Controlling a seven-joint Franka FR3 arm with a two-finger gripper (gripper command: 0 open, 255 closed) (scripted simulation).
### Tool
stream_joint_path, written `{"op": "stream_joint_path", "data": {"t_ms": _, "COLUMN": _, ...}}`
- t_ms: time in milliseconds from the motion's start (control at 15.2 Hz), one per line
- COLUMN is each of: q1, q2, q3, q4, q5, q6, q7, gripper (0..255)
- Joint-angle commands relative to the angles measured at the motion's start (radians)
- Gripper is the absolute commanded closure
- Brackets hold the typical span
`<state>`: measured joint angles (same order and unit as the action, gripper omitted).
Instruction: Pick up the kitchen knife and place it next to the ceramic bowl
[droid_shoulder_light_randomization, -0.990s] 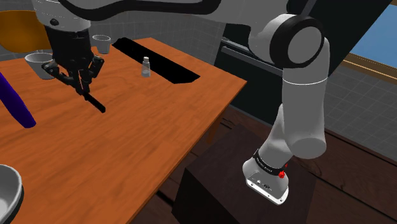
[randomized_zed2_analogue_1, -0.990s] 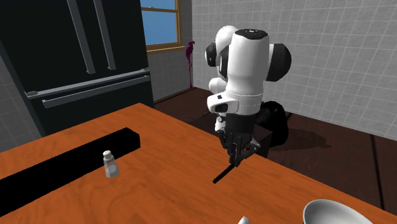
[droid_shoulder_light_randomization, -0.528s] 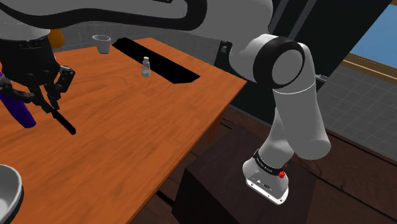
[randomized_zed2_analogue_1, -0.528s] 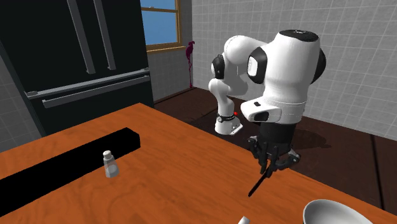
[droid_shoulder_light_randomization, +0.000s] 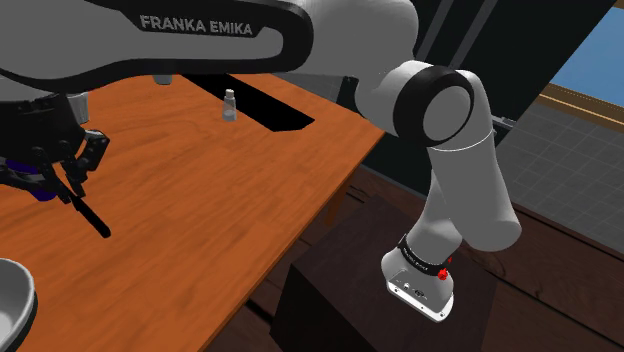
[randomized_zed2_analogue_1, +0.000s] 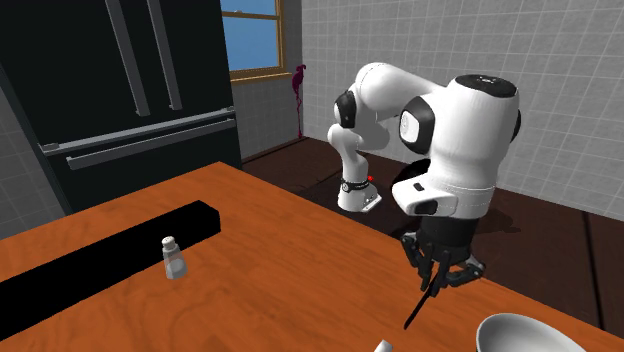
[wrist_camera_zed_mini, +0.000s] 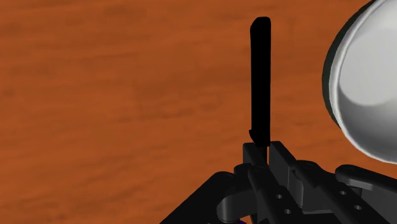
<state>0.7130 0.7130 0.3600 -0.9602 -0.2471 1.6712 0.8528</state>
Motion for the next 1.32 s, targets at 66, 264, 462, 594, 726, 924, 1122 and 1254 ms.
{"op": "stream_joint_path", "data": {"t_ms": 66, "q1": -0.008, "q2": -0.005, "q3": 0.0, "q4": -0.05, "q5": 0.0, "q6": 0.045, "q7": 0.004, "gripper": 255}}
{"op": "stream_joint_path", "data": {"t_ms": 264, "q1": -0.016, "q2": -0.01, "q3": 0.0, "q4": -0.1, "q5": 0.0, "q6": 0.088, "q7": 0.008, "gripper": 255}}
{"op": "stream_joint_path", "data": {"t_ms": 462, "q1": -0.022, "q2": -0.011, "q3": 0.0, "q4": -0.143, "q5": -0.002, "q6": 0.129, "q7": 0.012, "gripper": 255}}
{"op": "stream_joint_path", "data": {"t_ms": 594, "q1": -0.026, "q2": -0.009, "q3": -0.001, "q4": -0.168, "q5": -0.003, "q6": 0.155, "q7": 0.015, "gripper": 255}}
{"op": "stream_joint_path", "data": {"t_ms": 726, "q1": -0.029, "q2": -0.007, "q3": -0.002, "q4": -0.192, "q5": -0.005, "q6": 0.181, "q7": 0.017, "gripper": 255}}
{"op": "stream_joint_path", "data": {"t_ms": 924, "q1": -0.032, "q2": -0.001, "q3": -0.004, "q4": -0.223, "q5": -0.008, "q6": 0.217, "q7": 0.021, "gripper": 255}}
{"op": "stream_joint_path", "data": {"t_ms": 1122, "q1": -0.034, "q2": 0.007, "q3": -0.006, "q4": -0.251, "q5": -0.012, "q6": 0.252, "q7": 0.025, "gripper": 255}}
{"op": "stream_joint_path", "data": {"t_ms": 1254, "q1": -0.035, "q2": 0.013, "q3": -0.008, "q4": -0.265, "q5": -0.014, "q6": 0.271, "q7": 0.027, "gripper": 255}}
